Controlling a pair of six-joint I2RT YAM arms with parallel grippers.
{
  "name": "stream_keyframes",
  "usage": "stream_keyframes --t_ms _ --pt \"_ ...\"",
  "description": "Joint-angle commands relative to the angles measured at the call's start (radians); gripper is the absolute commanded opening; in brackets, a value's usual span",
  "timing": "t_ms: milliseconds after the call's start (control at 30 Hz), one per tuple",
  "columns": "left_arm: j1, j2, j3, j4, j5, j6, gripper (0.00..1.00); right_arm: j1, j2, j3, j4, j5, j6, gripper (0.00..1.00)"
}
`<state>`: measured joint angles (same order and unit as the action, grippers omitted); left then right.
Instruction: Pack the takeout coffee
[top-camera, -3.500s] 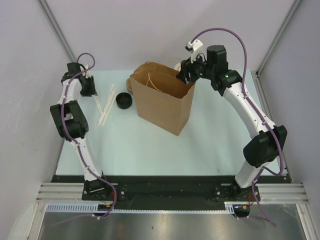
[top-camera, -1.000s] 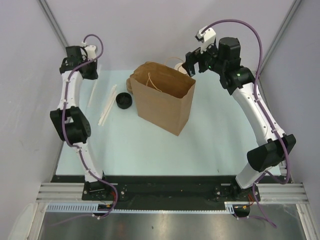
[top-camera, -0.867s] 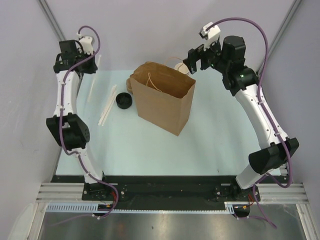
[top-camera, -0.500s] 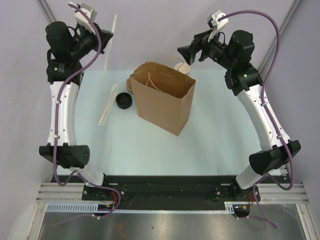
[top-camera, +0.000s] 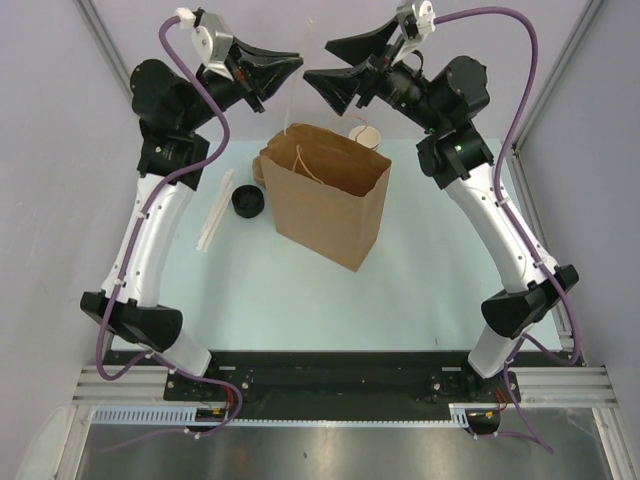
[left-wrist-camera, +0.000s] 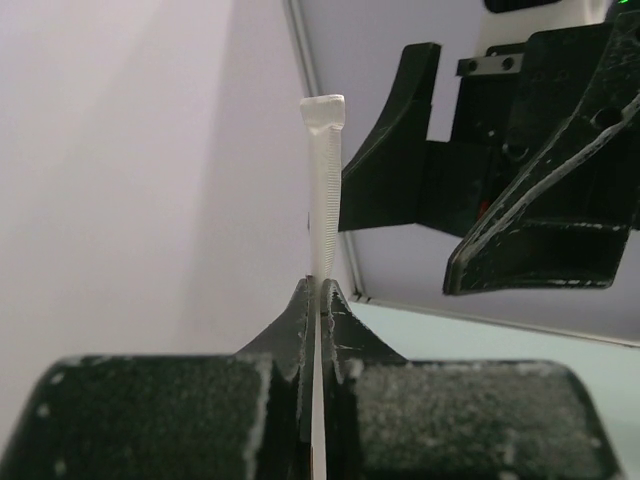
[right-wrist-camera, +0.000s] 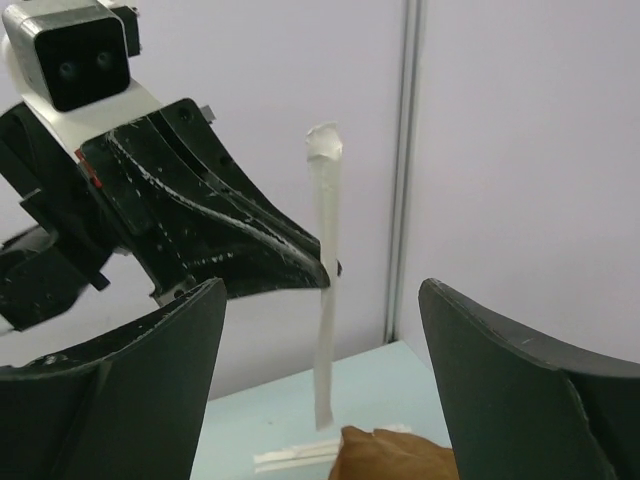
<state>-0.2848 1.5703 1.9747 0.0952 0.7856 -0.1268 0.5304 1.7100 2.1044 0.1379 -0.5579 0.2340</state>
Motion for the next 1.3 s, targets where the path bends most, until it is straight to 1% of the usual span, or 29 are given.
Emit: stream_keyframes --t_ms 0,100,267,333,367,433,500,533,567,600,633,667,733,767,800,833,900,933,967,1000,1033,1067,1167,1200,1267 --pt "-0.034 -0.004 -0.019 0.124 0.052 -0.074 0.0 0.023 0.019 0.068 0.082 0.032 -0.008 0.82" --pt "-0.053 -0.01 -0.043 0.133 0.07 -0.076 0.0 0.023 0.026 0.071 0.069 0.064 -0.016 0.77" --pt "-0.065 -0.015 -0.083 0.156 0.083 -0.082 0.0 0.022 0.03 0.081 0.083 0.067 -0.007 0.71" --pt "-0.066 -0.015 -0.088 0.159 0.084 -0.079 0.0 0.022 0.034 0.091 0.081 0.082 0.005 0.64" --pt "-0.068 -0.013 -0.089 0.161 0.086 -0.079 0.0 0.02 0.037 0.095 0.077 0.091 0.013 0.58" --pt "-0.07 -0.013 -0.089 0.159 0.083 -0.079 0.0 0.016 0.046 0.104 0.075 0.092 0.033 0.51" --pt "-0.07 -0.013 -0.088 0.156 0.081 -0.077 0.0 0.016 0.048 0.106 0.072 0.085 0.036 0.32" --pt "-0.071 -0.012 -0.086 0.152 0.083 -0.076 0.0 0.016 0.048 0.109 0.068 0.084 0.034 0.21" --pt "-0.071 -0.013 -0.086 0.149 0.081 -0.07 0.0 0.017 0.049 0.112 0.06 0.084 0.033 0.0" --pt "-0.071 -0.013 -0.083 0.144 0.08 -0.065 0.02 0.017 0.051 0.114 0.054 0.082 0.03 0.0" --pt "-0.07 -0.016 -0.085 0.133 0.073 -0.062 0.06 0.017 0.051 0.115 0.051 0.079 0.027 0.0" --pt "-0.071 -0.019 -0.083 0.124 0.067 -0.05 0.23 0.017 0.053 0.117 0.051 0.079 0.024 0.0" --pt "-0.067 -0.027 -0.082 0.065 0.037 -0.025 0.43 0.016 0.051 0.121 0.045 0.076 0.005 0.0" --pt "-0.063 -0.041 -0.08 0.04 0.029 0.01 0.56 0.014 0.053 0.129 0.04 0.082 -0.007 0.0" --pt "-0.057 -0.049 -0.083 0.019 0.026 0.027 0.61 0.014 0.051 0.134 0.032 0.088 -0.027 0.0" --pt "-0.039 -0.056 -0.088 -0.02 0.017 0.042 0.68 0.014 0.05 0.14 0.013 0.095 -0.065 0.0" --pt "-0.01 -0.078 -0.088 -0.055 -0.002 0.062 0.74 0.017 0.053 0.169 -0.026 0.096 -0.122 0.0" --pt "0.033 -0.079 -0.089 -0.074 -0.003 0.056 0.82 0.019 0.053 0.178 -0.071 0.098 -0.146 0.0" --pt "0.053 -0.084 -0.085 -0.086 -0.002 0.047 0.87 0.014 0.054 0.183 -0.093 0.098 -0.185 0.0" --pt "0.074 -0.085 -0.079 -0.132 -0.003 0.047 0.91 0.013 0.054 0.187 -0.115 0.096 -0.202 0.0" --pt "0.111 -0.088 -0.077 -0.153 -0.008 0.058 0.97 0.011 0.056 0.19 -0.179 0.092 -0.223 0.0" --pt "0.127 -0.095 -0.077 -0.172 -0.008 0.067 1.0 0.011 0.06 0.195 -0.211 0.093 -0.26 0.0" --pt "0.164 -0.133 -0.109 -0.236 -0.028 0.119 0.99 0.01 0.068 0.198 -0.32 0.104 -0.321 0.0" --pt "0.173 -0.186 -0.178 -0.274 -0.049 0.171 1.0 0.01 0.072 0.198 -0.409 0.11 -0.353 0.0" --pt "0.173 -0.21 -0.236 -0.282 -0.06 0.208 0.99 0.01 0.085 0.204 -0.451 0.113 -0.373 0.0"
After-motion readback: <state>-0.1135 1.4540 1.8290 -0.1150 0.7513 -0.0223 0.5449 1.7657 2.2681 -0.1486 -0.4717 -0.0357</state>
